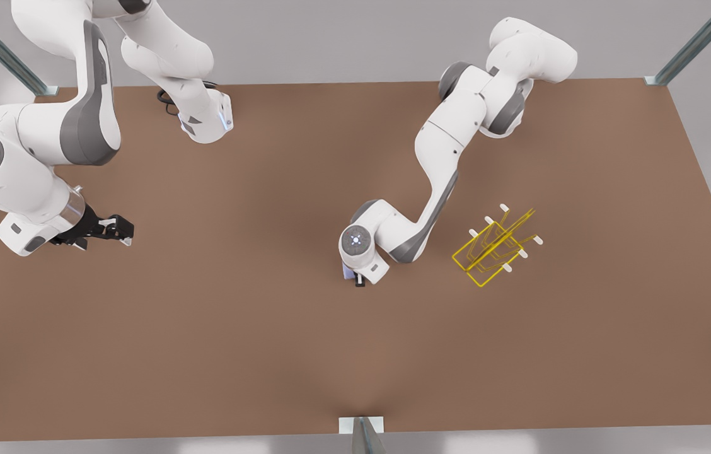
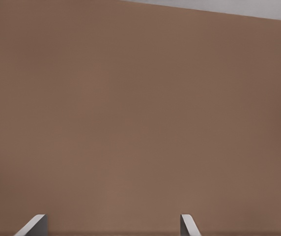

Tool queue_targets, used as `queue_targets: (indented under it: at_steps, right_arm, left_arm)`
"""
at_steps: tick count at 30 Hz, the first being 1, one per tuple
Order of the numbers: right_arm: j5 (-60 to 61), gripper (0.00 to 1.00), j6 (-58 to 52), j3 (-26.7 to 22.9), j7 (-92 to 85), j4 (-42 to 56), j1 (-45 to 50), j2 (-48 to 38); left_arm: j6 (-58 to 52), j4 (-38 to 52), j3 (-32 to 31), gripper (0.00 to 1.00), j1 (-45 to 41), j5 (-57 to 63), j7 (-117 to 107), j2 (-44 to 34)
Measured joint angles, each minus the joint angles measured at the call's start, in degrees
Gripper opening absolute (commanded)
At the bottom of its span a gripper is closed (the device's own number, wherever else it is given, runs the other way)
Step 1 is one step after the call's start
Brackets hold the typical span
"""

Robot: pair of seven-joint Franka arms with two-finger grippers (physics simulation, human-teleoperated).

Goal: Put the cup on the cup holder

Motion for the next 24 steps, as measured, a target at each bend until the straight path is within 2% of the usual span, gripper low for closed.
queue_targets:
  at_steps: [2,6,9,16,20,24]
  right_arm:
    - [0.0,1.00,0.0,0.1,0.0,0.0,0.1,0.0]
    - [-0.2,1.00,0.0,0.1,0.0,0.0,0.2,0.5]
    - [-0.2,1.00,0.0,0.1,0.0,0.0,0.1,0.6]
    - [-0.2,1.00,0.1,0.1,0.0,0.1,0.1,0.8]
    - [-0.2,1.00,0.1,0.1,0.0,0.0,0.2,0.8]
    - [-0.3,1.00,0.1,0.1,0.0,0.0,0.2,0.8]
  left_arm:
    - [-0.2,0.5,0.1,0.77,0.1,0.1,0.0,-1.0]
    - [-3.9,1.6,-0.2,0.79,-0.1,0.4,0.2,-7.9]
    - [-9.3,1.7,-0.4,0.79,-2.5,5.3,0.6,-10.7]
    - [-32.8,1.4,0.2,0.80,-11.5,28.1,1.3,-10.8]
    - [-49.0,-0.4,0.3,0.80,-12.9,41.3,1.7,-9.2]
    - [-59.1,-1.3,0.4,0.81,-12.9,49.6,1.9,-7.9]
